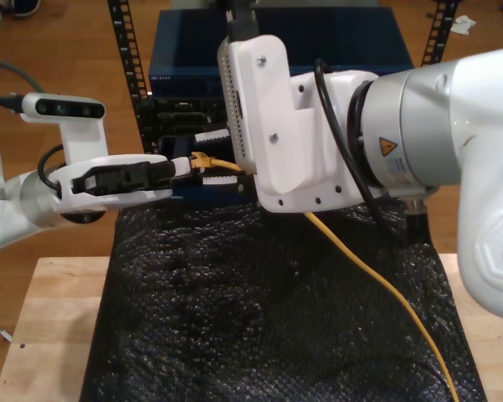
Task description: Grab the cable and plug it in
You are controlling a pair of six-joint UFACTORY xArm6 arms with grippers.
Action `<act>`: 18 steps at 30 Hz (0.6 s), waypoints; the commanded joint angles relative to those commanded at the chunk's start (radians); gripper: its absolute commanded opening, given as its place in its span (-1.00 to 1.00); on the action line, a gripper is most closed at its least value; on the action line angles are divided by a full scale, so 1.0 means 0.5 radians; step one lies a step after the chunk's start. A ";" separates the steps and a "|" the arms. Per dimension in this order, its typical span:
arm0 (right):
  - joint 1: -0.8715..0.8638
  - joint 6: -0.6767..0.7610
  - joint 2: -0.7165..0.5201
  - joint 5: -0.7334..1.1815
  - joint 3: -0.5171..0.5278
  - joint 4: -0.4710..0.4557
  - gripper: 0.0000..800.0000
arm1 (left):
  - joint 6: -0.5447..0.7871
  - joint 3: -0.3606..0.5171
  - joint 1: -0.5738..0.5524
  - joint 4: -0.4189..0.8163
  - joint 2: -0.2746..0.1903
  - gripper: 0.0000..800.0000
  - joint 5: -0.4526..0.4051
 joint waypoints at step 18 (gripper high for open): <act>0.012 0.000 -0.003 0.003 0.003 0.000 -0.45 | 0.000 0.003 -0.003 0.003 0.021 -0.91 0.009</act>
